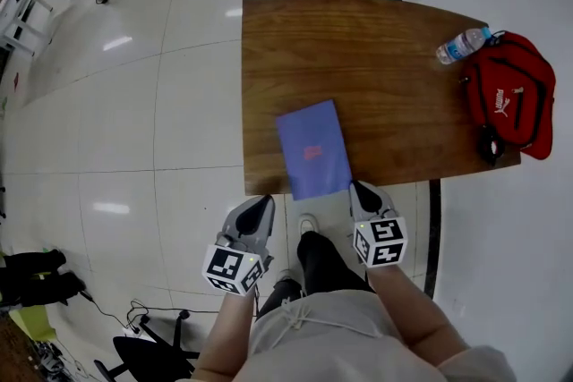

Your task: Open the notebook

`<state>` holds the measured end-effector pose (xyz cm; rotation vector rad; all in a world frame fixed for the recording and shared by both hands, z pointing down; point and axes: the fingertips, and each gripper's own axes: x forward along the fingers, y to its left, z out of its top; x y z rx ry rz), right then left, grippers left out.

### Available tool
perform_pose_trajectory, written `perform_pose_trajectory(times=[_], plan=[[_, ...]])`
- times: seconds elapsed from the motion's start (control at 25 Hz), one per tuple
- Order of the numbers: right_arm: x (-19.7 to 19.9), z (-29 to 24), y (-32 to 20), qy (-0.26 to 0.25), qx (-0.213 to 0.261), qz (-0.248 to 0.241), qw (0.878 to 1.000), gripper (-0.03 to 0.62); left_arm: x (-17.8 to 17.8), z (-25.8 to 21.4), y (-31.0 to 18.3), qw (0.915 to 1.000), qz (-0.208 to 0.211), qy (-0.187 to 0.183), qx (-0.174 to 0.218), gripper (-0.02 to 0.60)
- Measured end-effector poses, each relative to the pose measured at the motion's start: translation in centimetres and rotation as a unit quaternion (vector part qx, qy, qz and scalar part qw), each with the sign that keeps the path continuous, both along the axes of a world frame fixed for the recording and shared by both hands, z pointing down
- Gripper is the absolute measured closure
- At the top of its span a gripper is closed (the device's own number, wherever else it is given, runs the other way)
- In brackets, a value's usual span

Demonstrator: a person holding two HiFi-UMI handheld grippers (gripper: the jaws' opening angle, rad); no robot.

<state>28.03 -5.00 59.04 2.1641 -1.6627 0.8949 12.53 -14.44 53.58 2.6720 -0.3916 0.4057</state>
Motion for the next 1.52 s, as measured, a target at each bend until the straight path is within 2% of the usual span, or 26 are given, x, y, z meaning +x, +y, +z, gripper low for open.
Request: perform_pose_trajectory(times=[0.16, 0.32, 0.48, 0.68, 0.84, 1.04, 1.32, 1.52], plan=[[-1.5, -3.3, -1.4, -0.001, 0.035, -0.024, 0.999, 0.586, -0.5, -2.2, -0.2, 0.9995, -0.013, 0.016, 0.022, 0.575], [-4.6, -6.3, -3.2, -0.010, 0.068, -0.068, 0.995, 0.586, -1.8, -4.2, -0.2, 0.9980, -0.039, 0.025, 0.045, 0.575], [-9.3, -8.9, -6.0, -0.019, 0.095, -0.128, 0.987, 0.586, -5.2, -5.6, -1.1, 0.9947, -0.080, 0.030, 0.057, 0.575], [-15.1, -9.3, -9.3, -0.040, 0.105, -0.210, 0.971, 0.586, -10.6, -5.2, -2.0, 0.9858, -0.157, 0.017, 0.056, 0.575], [-19.2, -7.9, -10.9, -0.055, 0.087, -0.251, 0.962, 0.586, -14.9, -3.9, -2.1, 0.9780, -0.205, 0.003, 0.041, 0.575], [-22.4, -3.8, -11.7, -0.073, 0.040, -0.281, 0.956, 0.584, -18.5, -1.3, -2.0, 0.9666, -0.256, -0.004, 0.009, 0.575], [-24.4, 3.1, -11.9, -0.093, -0.028, -0.282, 0.954, 0.577, -21.7, 2.5, -1.2, 0.9529, -0.301, -0.018, -0.031, 0.575], [-24.8, 4.7, -12.7, -0.097, -0.042, -0.279, 0.954, 0.576, -23.3, 4.0, -0.9, 0.9468, -0.317, -0.029, -0.046, 0.575]])
